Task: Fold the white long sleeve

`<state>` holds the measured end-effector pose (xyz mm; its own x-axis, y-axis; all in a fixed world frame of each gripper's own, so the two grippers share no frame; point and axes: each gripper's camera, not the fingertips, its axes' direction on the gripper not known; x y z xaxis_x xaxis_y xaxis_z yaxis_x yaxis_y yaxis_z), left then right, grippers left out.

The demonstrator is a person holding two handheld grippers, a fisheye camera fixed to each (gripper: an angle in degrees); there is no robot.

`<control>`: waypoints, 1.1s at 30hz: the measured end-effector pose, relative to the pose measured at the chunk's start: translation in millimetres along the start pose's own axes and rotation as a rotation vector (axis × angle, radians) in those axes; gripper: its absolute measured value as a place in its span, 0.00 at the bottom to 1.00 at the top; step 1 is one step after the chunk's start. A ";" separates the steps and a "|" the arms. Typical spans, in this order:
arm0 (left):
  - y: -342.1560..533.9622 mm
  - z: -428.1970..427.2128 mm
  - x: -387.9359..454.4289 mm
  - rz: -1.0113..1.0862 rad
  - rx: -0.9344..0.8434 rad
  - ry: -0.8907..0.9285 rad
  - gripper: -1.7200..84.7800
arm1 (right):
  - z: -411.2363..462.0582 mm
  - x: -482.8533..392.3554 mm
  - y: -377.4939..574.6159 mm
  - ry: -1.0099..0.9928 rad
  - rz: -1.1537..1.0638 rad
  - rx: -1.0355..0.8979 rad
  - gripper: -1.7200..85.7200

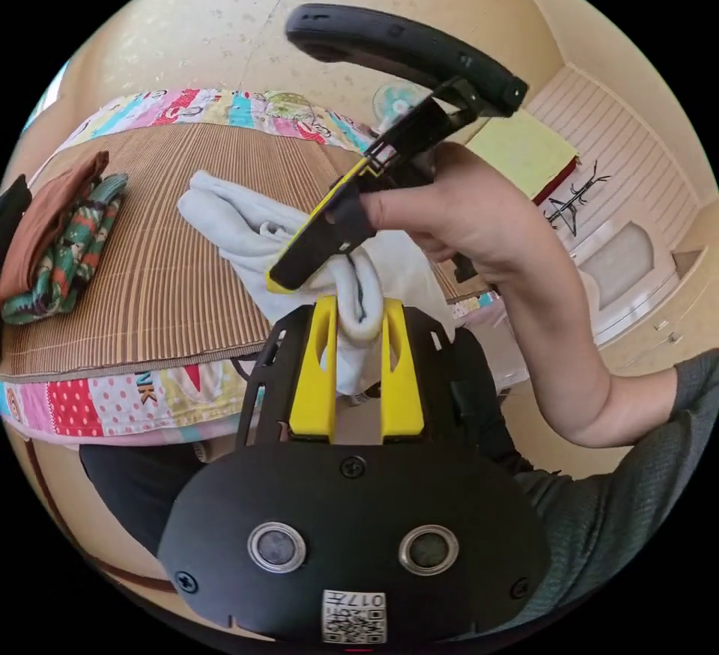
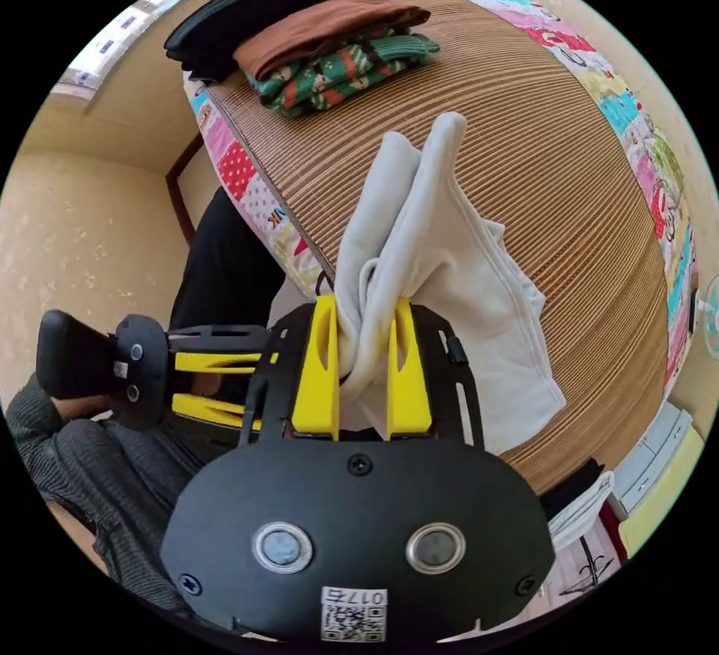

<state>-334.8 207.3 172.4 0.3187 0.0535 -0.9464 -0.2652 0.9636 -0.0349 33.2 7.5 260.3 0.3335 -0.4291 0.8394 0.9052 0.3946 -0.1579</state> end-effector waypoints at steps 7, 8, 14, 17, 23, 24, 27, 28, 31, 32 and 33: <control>7.0 24.5 -72.6 -0.194 -0.055 0.275 0.19 | -45.1 142.7 254.8 -0.456 0.241 0.641 0.12; 5.2 33.9 -77.2 -0.208 -0.085 0.291 0.20 | -35.9 160.8 290.6 -0.480 0.329 0.683 0.12; -11.4 151.8 -91.8 -0.278 -0.368 0.441 0.30 | 25.5 214.2 358.7 -0.442 0.681 0.572 0.14; -17.9 192.0 -94.3 -0.318 -0.441 0.499 0.33 | 14.8 205.3 369.6 -0.483 0.668 0.651 0.15; -30.1 232.3 -98.5 -0.381 -0.528 0.523 0.28 | -4.4 171.2 439.9 -0.627 0.842 0.779 0.18; -32.4 237.5 -97.4 -0.376 -0.546 0.513 0.26 | -2.4 165.9 444.8 -0.653 0.863 0.763 0.19; -34.7 242.4 -97.1 -0.421 -0.525 0.639 0.19 | 13.8 135.3 450.0 -0.824 0.912 0.655 0.25; -31.4 248.2 -98.9 -0.495 -0.511 0.768 0.17 | 19.1 121.2 446.9 -0.904 0.898 0.662 0.27; -22.7 257.5 -87.0 -0.615 -0.481 0.929 0.14 | 33.2 99.1 433.0 -1.120 0.858 0.779 0.31; -22.9 257.6 -81.1 -0.607 -0.487 0.922 0.14 | 38.8 98.5 424.3 -1.178 0.845 0.832 0.32; -23.8 257.6 -66.9 -0.574 -0.512 0.899 0.13 | 42.1 99.9 419.2 -1.191 0.853 0.847 0.32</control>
<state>-115.3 248.3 319.3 -0.1906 -0.7539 -0.6288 -0.6908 0.5581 -0.4598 434.8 164.2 299.9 -0.1096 0.7706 0.6278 0.0686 0.6360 -0.7686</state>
